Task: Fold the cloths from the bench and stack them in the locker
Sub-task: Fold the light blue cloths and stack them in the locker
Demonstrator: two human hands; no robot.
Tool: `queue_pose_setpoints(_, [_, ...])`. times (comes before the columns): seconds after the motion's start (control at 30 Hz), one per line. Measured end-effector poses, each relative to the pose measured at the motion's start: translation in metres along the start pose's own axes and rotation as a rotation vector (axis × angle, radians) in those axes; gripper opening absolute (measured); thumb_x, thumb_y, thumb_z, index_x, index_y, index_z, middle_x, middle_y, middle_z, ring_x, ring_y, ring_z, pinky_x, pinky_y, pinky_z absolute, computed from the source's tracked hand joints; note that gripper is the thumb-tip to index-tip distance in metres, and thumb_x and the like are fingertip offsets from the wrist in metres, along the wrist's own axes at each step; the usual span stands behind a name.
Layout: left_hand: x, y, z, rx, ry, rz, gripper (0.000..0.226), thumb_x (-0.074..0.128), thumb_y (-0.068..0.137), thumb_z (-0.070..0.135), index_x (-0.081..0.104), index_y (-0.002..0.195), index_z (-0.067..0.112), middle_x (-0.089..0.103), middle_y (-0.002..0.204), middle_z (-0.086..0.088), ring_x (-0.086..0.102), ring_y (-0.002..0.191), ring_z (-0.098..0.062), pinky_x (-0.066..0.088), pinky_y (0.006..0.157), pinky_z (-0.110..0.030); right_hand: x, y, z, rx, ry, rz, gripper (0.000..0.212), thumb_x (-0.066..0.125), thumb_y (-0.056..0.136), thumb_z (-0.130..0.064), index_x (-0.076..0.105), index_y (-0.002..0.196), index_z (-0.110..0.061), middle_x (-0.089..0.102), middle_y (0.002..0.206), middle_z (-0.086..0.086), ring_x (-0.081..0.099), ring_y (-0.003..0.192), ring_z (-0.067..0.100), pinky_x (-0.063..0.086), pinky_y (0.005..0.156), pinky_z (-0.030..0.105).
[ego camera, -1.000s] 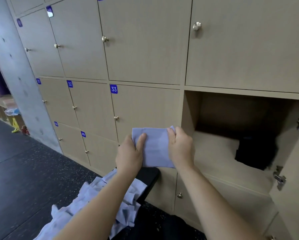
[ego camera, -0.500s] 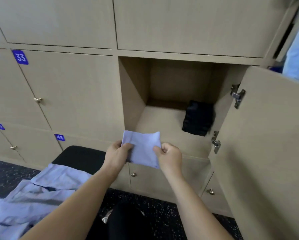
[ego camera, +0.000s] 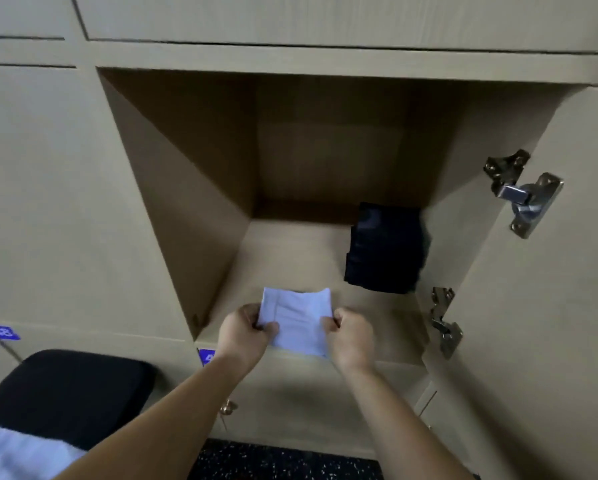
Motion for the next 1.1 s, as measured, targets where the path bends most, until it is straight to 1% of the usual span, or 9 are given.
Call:
queue_pose_setpoints(0.13, [0.023, 0.036, -0.010, 0.037, 0.117, -0.021, 0.036, 0.069, 0.083, 0.008, 0.063, 0.117, 0.016, 0.069, 0.102, 0.004, 0.064, 0.095, -0.016, 0.038, 0.066, -0.015, 0.023, 0.029, 0.010, -0.015, -0.098, -0.008, 0.015, 0.053, 0.095, -0.022, 0.062, 0.096, -0.011, 0.068, 0.105, 0.011, 0.060, 0.098, 0.030, 0.027, 0.064, 0.027])
queue_pose_setpoints(0.37, [0.043, 0.058, -0.026, 0.137, 0.281, -0.005, 0.046, 0.070, 0.082, 0.012, 0.058, 0.126, 0.017, 0.060, 0.122, -0.002, 0.057, 0.109, -0.022, 0.038, 0.081, -0.021, 0.037, 0.044, 0.020, -0.065, -0.186, 0.025, 0.041, 0.056, 0.091, -0.022, 0.052, 0.131, -0.017, 0.058, 0.123, 0.005, 0.058, 0.107, 0.027, 0.042, 0.079, 0.030])
queue_pose_setpoints(0.47, [0.043, 0.048, -0.003, 0.510, 0.537, 0.108, 0.038, 0.060, 0.078, 0.010, 0.069, 0.114, 0.010, 0.065, 0.122, -0.007, 0.059, 0.111, -0.026, 0.049, 0.090, -0.029, 0.035, 0.032, 0.001, -0.330, -0.312, 0.156, 0.043, 0.076, 0.070, -0.014, 0.068, 0.112, -0.014, 0.065, 0.106, 0.003, 0.064, 0.090, 0.028, 0.049, 0.068, 0.030])
queue_pose_setpoints(0.57, [0.060, 0.043, -0.004, 0.562, 0.794, -0.064, 0.044, 0.047, 0.078, 0.014, 0.073, 0.113, 0.015, 0.066, 0.126, -0.001, 0.063, 0.116, -0.017, 0.049, 0.094, -0.024, 0.046, 0.022, -0.003, -0.485, -0.537, 0.138, 0.036, 0.084, 0.046, -0.015, 0.073, 0.079, -0.021, 0.069, 0.087, -0.005, 0.063, 0.072, 0.020, 0.042, 0.063, 0.027])
queue_pose_setpoints(0.67, [0.068, 0.041, -0.011, 0.498, 0.857, -0.197, 0.052, 0.037, 0.092, 0.010, 0.046, 0.143, 0.010, 0.036, 0.154, -0.004, 0.038, 0.141, -0.018, 0.024, 0.115, -0.023, 0.048, 0.016, -0.002, -0.514, -0.564, 0.089, 0.020, 0.067, 0.057, -0.012, 0.072, 0.076, -0.018, 0.071, 0.088, -0.004, 0.064, 0.070, 0.019, 0.029, 0.068, 0.028])
queue_pose_setpoints(0.77, [0.071, 0.033, -0.010, 0.519, 0.865, -0.279, 0.061, 0.025, 0.086, 0.025, 0.061, 0.127, 0.000, 0.054, 0.138, -0.021, 0.059, 0.123, -0.033, 0.037, 0.106, -0.040, 0.046, 0.013, -0.008, -0.493, -0.583, -0.006, 0.025, 0.055, 0.063, -0.015, 0.074, 0.079, -0.017, 0.071, 0.084, -0.005, 0.066, 0.075, 0.018, 0.036, 0.071, 0.027])
queue_pose_setpoints(0.83, [0.060, 0.022, -0.004, 0.513, 0.856, -0.264, 0.062, 0.019, 0.095, 0.035, 0.042, 0.145, 0.008, 0.032, 0.156, -0.012, 0.038, 0.142, -0.026, 0.020, 0.117, -0.030, 0.038, 0.005, -0.014, -0.446, -0.547, -0.101, 0.039, 0.071, 0.069, -0.018, 0.071, 0.107, -0.015, 0.071, 0.100, -0.001, 0.065, 0.095, 0.021, 0.046, 0.078, 0.027])
queue_pose_setpoints(0.9, [0.044, 0.008, 0.000, 0.435, 0.832, -0.305, 0.053, 0.028, 0.104, 0.034, 0.024, 0.154, 0.019, 0.016, 0.163, 0.000, 0.020, 0.149, -0.015, 0.015, 0.120, -0.024, 0.032, -0.006, -0.021, -0.400, -0.503, -0.220, 0.054, 0.054, 0.092, -0.023, 0.042, 0.143, -0.016, 0.058, 0.132, 0.002, 0.055, 0.117, 0.023, 0.043, 0.090, 0.029])
queue_pose_setpoints(1.1, [-0.039, -0.056, 0.032, 0.405, 0.882, -0.164, 0.048, 0.033, 0.103, 0.040, 0.040, 0.147, 0.020, 0.042, 0.151, 0.001, 0.039, 0.137, -0.020, 0.031, 0.108, -0.028, 0.006, -0.072, -0.076, -0.479, -0.478, -0.230, 0.048, 0.042, 0.099, -0.039, 0.035, 0.144, -0.022, 0.048, 0.141, -0.002, 0.050, 0.124, 0.022, 0.043, 0.088, 0.031])
Point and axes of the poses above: each hand's wrist, its own y-axis towards the middle knuckle, its own x-axis out of the palm, z = x × y, the point moved 9 cm from there along y, towards the middle knuckle
